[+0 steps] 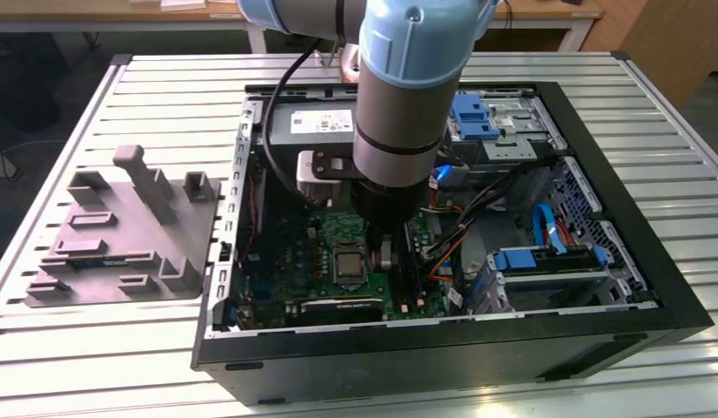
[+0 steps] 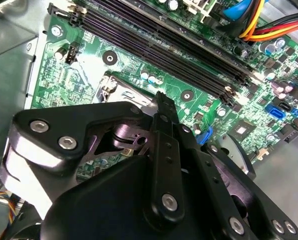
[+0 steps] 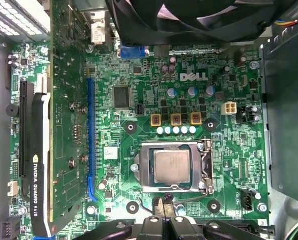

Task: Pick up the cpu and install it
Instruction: 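Install the first cpu locking lever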

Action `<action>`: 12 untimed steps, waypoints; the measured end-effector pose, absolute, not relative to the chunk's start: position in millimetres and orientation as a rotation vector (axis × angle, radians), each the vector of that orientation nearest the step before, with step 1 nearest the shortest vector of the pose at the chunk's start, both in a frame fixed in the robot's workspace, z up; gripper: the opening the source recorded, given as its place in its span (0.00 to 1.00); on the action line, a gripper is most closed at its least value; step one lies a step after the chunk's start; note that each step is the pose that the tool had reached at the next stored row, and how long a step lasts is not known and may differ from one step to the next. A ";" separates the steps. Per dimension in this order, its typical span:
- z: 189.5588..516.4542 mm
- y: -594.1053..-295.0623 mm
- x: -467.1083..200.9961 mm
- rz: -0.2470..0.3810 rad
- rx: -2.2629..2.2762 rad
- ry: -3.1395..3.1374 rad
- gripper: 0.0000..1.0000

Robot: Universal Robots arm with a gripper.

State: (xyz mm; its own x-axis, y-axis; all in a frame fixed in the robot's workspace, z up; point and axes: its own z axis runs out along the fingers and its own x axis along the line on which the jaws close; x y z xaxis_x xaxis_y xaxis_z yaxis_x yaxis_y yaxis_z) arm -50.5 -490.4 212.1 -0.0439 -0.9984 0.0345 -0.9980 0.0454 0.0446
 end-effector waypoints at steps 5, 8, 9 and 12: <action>209.1 -492.5 -50.4 -0.013 2.134 -2.229 0.11; 207.9 -494.1 -50.5 -0.013 2.134 -2.229 0.11; 207.1 -494.3 -50.5 -0.013 2.134 -2.229 0.11; 204.8 -495.0 -50.5 -0.013 2.135 -2.228 0.11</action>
State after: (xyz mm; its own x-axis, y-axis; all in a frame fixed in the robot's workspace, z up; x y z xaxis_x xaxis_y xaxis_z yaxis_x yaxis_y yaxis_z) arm -50.5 -495.0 204.8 -0.0420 -0.9985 0.0346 -0.9981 0.0435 0.0446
